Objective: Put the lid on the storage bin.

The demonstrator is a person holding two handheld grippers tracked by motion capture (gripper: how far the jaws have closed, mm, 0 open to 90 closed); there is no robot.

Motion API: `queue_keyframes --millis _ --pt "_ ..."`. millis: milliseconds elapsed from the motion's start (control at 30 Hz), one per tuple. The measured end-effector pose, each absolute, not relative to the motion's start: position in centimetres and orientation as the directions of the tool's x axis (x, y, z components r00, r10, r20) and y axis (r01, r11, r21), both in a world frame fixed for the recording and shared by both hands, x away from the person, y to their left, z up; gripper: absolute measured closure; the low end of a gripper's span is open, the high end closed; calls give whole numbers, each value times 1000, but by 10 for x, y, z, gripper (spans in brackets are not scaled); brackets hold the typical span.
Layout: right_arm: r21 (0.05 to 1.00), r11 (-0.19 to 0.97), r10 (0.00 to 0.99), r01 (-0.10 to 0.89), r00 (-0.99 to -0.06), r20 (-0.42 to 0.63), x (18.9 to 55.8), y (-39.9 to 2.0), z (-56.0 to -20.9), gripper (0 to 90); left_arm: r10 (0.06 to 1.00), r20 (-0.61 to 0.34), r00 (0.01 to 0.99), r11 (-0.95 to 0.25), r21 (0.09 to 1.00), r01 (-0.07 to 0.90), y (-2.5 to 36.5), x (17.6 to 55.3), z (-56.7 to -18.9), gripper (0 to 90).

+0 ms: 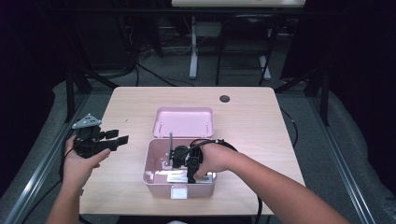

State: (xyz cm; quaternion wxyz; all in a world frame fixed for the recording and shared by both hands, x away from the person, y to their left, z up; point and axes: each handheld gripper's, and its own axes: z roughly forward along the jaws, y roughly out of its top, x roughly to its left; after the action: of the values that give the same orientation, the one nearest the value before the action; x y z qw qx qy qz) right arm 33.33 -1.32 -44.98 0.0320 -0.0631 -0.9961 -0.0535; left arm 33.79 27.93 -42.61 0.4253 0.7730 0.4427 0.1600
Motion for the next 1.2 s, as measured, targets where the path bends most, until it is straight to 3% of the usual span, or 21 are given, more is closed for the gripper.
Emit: queue_keyframes --millis 600,1200 --pt "243 945 222 220 -975 21 334 -30 -412 504 811 -113 575 -264 805 531 275 339 -429 470" --pt "372 874 342 312 -939 -17 345 -56 -398 502 776 -119 619 -276 819 503 268 341 -434 442"
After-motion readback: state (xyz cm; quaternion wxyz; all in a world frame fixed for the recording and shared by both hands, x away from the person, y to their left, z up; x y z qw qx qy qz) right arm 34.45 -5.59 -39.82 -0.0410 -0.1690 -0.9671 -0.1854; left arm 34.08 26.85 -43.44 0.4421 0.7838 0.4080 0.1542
